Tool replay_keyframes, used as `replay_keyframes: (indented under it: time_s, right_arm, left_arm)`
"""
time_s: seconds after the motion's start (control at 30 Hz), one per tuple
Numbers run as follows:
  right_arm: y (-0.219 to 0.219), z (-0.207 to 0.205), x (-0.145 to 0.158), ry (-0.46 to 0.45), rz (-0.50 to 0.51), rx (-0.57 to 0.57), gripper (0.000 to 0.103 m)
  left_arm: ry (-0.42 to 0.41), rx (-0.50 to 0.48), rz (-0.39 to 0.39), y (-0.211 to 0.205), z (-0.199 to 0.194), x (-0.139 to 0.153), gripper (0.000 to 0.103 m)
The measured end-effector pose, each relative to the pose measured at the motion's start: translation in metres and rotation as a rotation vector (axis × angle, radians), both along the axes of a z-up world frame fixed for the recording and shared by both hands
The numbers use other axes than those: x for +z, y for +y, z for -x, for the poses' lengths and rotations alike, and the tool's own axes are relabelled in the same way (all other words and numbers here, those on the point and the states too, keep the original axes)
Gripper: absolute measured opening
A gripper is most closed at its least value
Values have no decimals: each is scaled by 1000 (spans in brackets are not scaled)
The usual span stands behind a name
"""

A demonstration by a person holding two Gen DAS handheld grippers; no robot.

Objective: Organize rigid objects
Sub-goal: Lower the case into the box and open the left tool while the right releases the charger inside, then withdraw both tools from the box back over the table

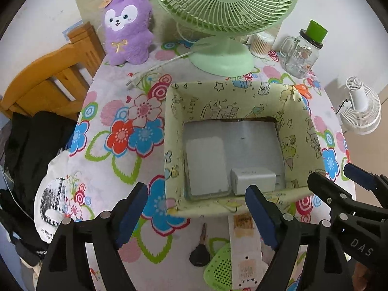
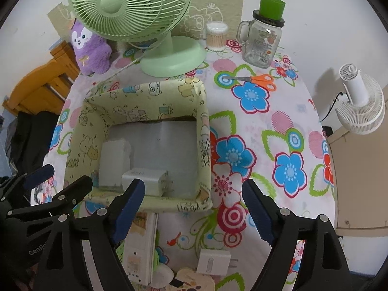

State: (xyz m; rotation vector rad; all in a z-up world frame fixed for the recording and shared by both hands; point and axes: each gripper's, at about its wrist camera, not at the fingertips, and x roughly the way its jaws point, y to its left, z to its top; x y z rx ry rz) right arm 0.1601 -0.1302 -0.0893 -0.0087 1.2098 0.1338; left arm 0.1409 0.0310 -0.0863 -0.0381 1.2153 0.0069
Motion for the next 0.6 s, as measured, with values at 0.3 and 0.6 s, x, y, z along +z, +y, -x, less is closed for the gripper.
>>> replay_keyframes:
  time_s: [0.3, 0.6]
  right_arm:
    - [-6, 18, 9, -16, -20, 8, 85]
    - [-16, 32, 24, -50, -33, 13, 85]
  left_arm:
    - [-20, -7, -17, -6, 17, 12, 86]
    - [-47, -9, -27, -14, 30, 26, 87]
